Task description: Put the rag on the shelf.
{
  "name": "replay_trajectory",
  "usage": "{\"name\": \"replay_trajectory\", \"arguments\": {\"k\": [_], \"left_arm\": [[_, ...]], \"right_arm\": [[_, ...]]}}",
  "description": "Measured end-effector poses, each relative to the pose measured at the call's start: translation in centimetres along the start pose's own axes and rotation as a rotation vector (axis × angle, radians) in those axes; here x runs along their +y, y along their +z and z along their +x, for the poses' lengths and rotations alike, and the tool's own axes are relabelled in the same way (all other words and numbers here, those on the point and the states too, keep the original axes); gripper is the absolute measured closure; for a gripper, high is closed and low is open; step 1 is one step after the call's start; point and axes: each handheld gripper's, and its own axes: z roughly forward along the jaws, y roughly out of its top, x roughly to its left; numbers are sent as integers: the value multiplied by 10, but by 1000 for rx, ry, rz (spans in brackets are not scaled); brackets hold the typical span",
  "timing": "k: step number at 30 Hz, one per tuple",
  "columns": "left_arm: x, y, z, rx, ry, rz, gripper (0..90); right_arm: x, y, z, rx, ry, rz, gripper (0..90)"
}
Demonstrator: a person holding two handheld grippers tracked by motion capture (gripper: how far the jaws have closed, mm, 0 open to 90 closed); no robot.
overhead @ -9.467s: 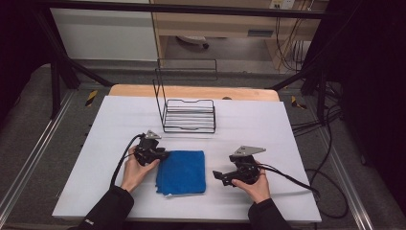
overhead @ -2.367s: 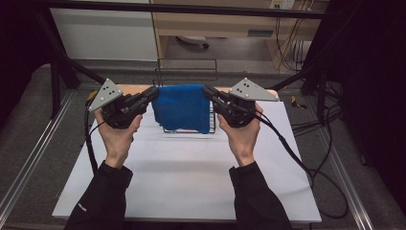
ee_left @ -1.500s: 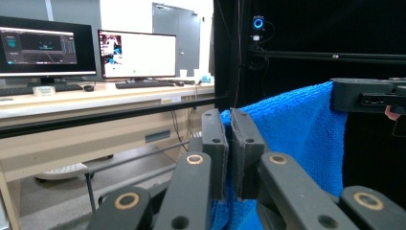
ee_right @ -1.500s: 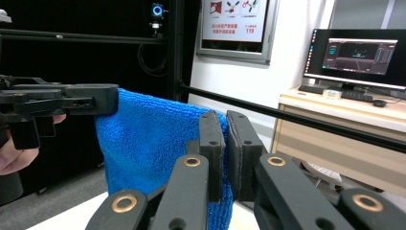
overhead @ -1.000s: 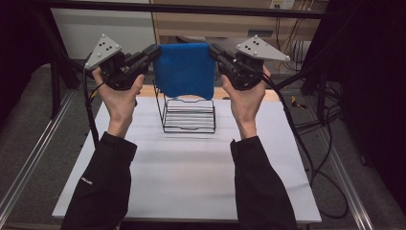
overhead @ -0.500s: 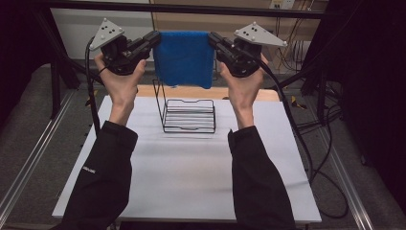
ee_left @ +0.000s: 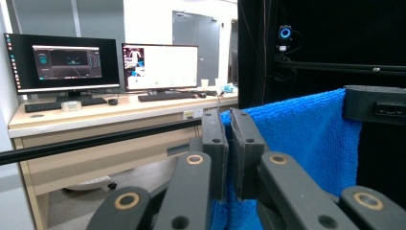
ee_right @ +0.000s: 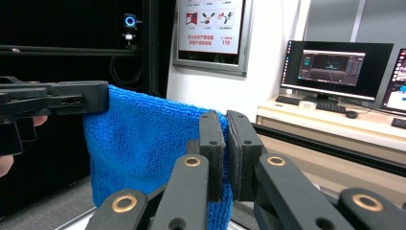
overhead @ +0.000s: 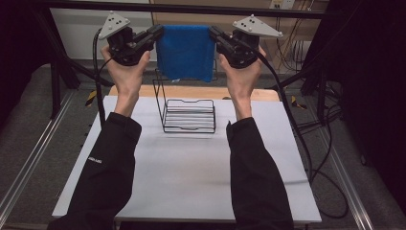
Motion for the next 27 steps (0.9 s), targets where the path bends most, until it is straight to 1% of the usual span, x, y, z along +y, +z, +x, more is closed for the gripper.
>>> {"name": "replay_trajectory", "arguments": {"k": [5,11,14,15,19,22,25,26,27], "left_arm": [[-4,7,4,8,5,1,856],[-12,15,10,20,13,19,856],[-18,17,13,17,15,29,856],[-20,17,13,13,9,28,856],[-29,13,14,1,14,39,856],[-38,10,14,-12,8,47,856],[-45,6,13,-23,21,58,856],[-47,5,13,-18,34,61,856],[-49,4,13,-19,35,65,856]], "right_arm": [[-2,6,-3,-5,-3,2,863],[-9,19,-9,-19,-18,30,863],[-14,22,-11,-13,-22,39,863],[-16,23,-12,-12,-24,44,863],[-24,24,-13,1,-21,57,863],[-31,23,-11,9,-27,74,863],[-38,21,-11,16,-25,94,862],[-40,21,-10,17,-19,99,863],[-42,20,-10,20,-14,104,863]]}}
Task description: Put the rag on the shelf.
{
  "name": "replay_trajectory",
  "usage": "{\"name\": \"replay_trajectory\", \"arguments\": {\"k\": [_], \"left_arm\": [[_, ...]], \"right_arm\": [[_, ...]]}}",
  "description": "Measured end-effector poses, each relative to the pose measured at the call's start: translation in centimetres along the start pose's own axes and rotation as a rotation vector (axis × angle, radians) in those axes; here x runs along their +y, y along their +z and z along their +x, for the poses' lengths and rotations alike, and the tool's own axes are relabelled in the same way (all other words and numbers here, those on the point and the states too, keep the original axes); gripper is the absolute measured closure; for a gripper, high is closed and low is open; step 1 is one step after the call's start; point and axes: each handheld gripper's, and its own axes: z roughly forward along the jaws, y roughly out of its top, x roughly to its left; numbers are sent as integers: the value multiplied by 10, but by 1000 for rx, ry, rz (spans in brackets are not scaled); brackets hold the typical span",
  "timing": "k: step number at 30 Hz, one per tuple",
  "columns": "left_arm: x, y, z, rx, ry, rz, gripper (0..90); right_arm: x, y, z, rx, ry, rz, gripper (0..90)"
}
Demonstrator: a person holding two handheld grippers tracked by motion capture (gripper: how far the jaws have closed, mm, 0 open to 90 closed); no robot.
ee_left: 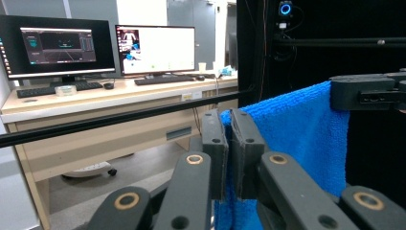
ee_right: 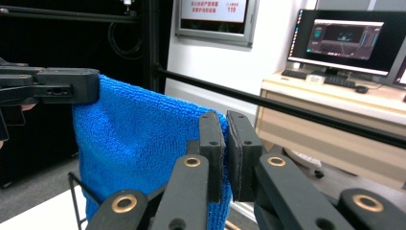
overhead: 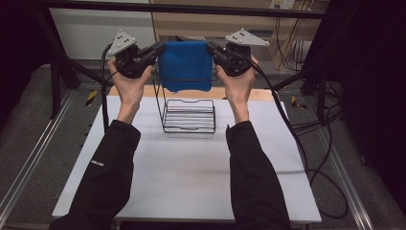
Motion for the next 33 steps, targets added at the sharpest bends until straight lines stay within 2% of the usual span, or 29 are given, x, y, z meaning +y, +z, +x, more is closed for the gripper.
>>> {"name": "replay_trajectory", "arguments": {"k": [6,10,12,17,20,33], "left_arm": [[-10,-4,-1,-28,-16,9,856],[-13,-9,-2,-33,-2,0,856],[-14,-12,-3,-46,-27,10,855],[-16,-17,-7,-57,-22,16,854],[-18,-20,-8,-58,-19,19,853],[-27,-24,-12,-56,-16,54,849]], "right_arm": [[-11,-2,3,17,0,14,862],[-16,-7,5,29,-7,11,862],[-18,-9,7,35,-3,12,861],[-23,-14,9,53,8,22,860],[-25,-18,9,73,17,21,859],[-30,-24,13,97,0,58,857]]}}
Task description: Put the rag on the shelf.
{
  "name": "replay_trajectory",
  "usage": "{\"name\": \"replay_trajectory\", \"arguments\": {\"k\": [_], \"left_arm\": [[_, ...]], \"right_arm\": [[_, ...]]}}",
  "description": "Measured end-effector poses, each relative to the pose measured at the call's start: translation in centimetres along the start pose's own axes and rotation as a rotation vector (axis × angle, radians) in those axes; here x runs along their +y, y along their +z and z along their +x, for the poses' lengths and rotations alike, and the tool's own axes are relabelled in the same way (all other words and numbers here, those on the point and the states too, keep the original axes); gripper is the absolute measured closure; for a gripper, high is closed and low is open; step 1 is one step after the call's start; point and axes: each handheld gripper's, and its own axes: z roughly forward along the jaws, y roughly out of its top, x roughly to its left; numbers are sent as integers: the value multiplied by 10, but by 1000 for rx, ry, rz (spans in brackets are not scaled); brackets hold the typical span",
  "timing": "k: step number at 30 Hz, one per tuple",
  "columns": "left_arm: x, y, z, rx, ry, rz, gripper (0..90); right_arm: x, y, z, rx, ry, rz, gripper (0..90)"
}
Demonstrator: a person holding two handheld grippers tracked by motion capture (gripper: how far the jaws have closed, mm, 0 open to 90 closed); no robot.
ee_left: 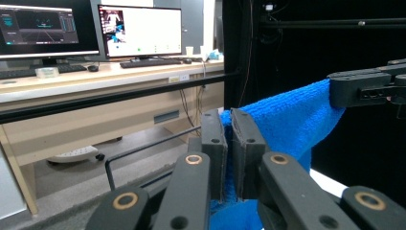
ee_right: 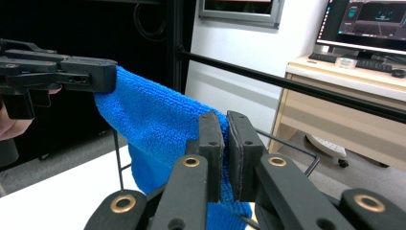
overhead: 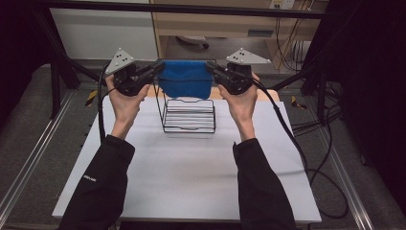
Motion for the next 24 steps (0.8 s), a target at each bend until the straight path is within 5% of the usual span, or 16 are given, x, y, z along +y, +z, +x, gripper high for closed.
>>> {"name": "replay_trajectory", "arguments": {"k": [24], "left_arm": [[-18,-10,-7,-24,-4,143,789]], "right_arm": [[-25,-8,6,62,8,105,852]]}}
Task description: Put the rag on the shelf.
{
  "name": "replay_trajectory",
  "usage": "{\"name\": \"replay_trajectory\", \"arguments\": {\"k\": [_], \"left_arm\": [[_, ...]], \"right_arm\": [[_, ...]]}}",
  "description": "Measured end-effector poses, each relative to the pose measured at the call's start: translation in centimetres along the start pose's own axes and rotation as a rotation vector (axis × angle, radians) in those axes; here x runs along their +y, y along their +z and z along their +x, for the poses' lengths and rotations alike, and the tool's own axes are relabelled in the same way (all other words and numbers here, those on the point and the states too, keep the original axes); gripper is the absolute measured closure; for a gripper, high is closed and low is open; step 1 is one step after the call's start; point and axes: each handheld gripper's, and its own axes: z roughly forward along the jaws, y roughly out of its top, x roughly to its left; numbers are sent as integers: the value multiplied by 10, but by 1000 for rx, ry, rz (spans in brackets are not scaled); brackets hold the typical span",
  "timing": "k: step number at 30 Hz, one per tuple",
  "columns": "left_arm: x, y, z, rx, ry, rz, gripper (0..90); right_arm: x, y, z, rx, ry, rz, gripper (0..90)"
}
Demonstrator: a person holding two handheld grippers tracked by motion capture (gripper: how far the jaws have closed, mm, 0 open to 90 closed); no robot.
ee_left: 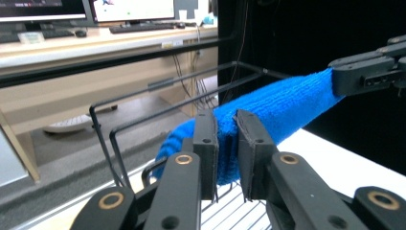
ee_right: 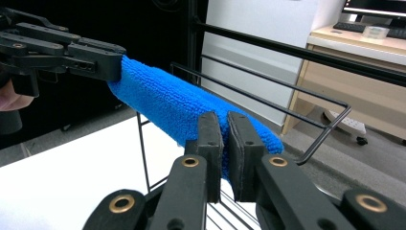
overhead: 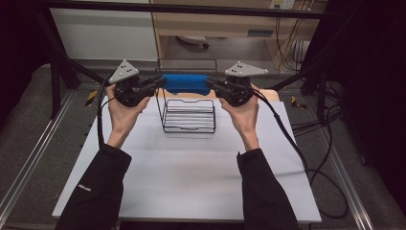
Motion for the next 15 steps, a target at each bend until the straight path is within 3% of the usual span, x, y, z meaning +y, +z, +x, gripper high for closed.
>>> {"name": "replay_trajectory", "arguments": {"k": [6,10,15], "left_arm": [[1,-7,2,-17,-6,29,740],[11,-14,5,-27,-25,0,704],[20,-12,7,-45,-48,18,730]], "right_arm": [[-4,2,0,9,-2,17,851],[-7,2,0,14,-3,18,850],[-11,3,-1,21,-10,26,845]]}}
